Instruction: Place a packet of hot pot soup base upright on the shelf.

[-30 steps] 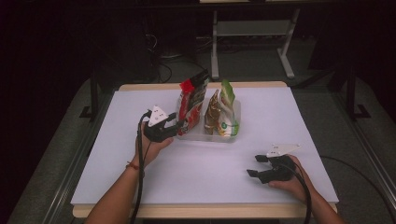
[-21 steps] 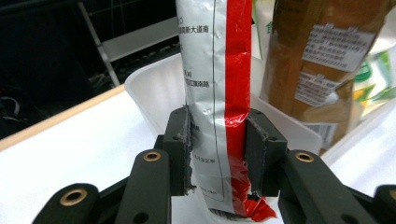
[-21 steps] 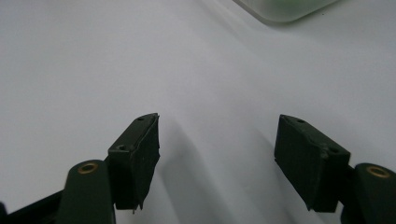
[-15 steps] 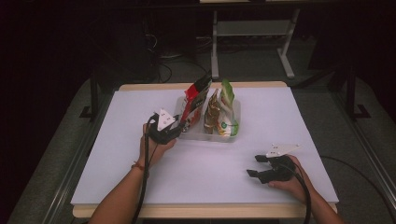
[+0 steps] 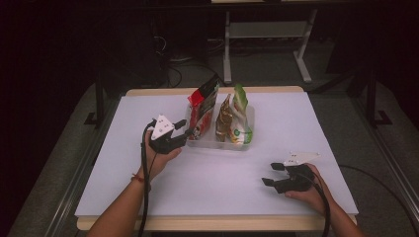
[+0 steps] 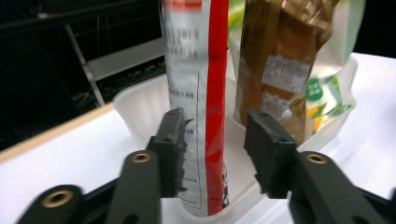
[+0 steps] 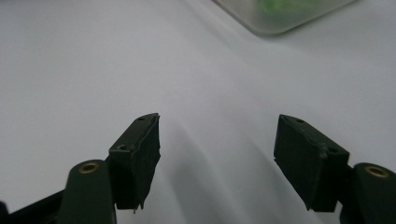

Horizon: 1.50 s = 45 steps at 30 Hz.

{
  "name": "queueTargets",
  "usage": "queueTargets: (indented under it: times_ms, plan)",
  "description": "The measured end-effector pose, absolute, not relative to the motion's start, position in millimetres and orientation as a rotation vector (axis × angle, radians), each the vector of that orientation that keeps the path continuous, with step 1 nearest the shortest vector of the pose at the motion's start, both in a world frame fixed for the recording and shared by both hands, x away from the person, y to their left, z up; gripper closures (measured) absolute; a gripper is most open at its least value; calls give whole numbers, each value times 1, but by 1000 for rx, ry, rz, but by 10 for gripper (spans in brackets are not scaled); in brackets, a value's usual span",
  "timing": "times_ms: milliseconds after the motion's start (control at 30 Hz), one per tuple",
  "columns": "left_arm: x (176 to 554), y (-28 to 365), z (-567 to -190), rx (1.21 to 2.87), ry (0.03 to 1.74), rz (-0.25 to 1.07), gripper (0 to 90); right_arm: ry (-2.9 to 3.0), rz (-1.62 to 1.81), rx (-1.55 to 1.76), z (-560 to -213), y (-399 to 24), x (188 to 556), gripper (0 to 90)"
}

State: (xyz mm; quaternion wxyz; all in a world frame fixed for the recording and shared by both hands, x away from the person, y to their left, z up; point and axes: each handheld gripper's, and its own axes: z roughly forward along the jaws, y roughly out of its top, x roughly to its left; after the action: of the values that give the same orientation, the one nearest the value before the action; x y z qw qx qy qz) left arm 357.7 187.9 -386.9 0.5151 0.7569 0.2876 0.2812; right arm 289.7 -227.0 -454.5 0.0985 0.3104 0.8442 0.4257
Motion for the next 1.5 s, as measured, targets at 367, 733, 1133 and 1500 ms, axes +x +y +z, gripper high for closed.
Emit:
queueTargets:
  times_ms: [367,733,1133,1500]
  plan:
    - [338,219,-383,1871,688,717,453,2402,1234,863,-437,-230,283,311]
    - [323,241,-391,1951,689,727,364,2340,1148,794,-422,-231,274,311]
    - [310,268,-399,2047,689,711,307,2332,1001,731,-408,-232,271,304]
    - [299,296,-419,2112,694,690,281,2302,994,789,-419,-245,264,292]
